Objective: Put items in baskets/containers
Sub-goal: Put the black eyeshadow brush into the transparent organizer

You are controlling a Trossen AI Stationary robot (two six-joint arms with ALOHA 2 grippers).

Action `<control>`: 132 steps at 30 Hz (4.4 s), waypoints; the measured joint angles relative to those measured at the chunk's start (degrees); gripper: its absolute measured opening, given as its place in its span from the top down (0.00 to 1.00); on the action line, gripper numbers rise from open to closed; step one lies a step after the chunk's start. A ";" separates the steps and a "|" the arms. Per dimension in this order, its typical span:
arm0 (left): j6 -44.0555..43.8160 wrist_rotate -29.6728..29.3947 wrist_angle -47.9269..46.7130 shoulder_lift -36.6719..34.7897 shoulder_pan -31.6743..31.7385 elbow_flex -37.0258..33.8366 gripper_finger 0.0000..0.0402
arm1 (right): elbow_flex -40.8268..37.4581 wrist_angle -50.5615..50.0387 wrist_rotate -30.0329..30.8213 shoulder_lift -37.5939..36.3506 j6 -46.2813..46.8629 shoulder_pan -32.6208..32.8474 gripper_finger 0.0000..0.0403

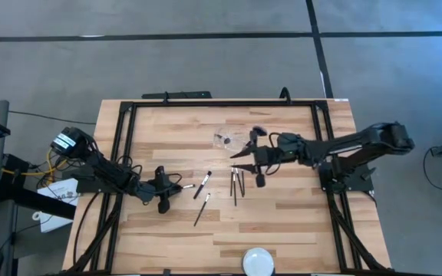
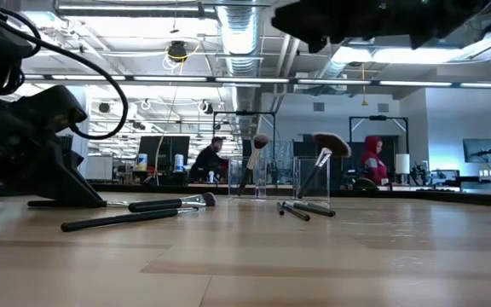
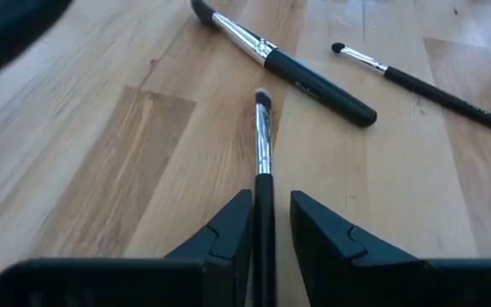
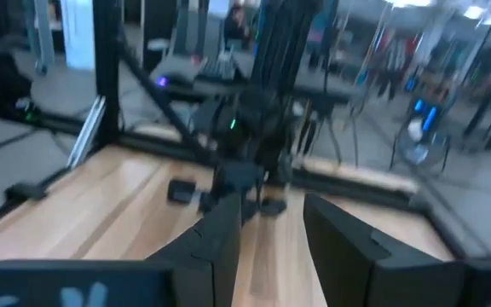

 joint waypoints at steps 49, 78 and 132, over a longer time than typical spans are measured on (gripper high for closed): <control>26.64 -6.42 9.63 -10.12 -0.07 2.60 0.95 | 22.41 2.31 -13.49 38.78 27.06 -3.17 0.70; 26.62 -11.96 9.37 -10.14 -0.02 2.62 0.95 | 22.40 4.02 -15.15 38.67 31.96 -3.90 0.73; 30.44 -10.46 9.37 -10.16 2.45 4.90 0.90 | 22.38 5.48 -13.01 38.67 31.30 -4.25 0.96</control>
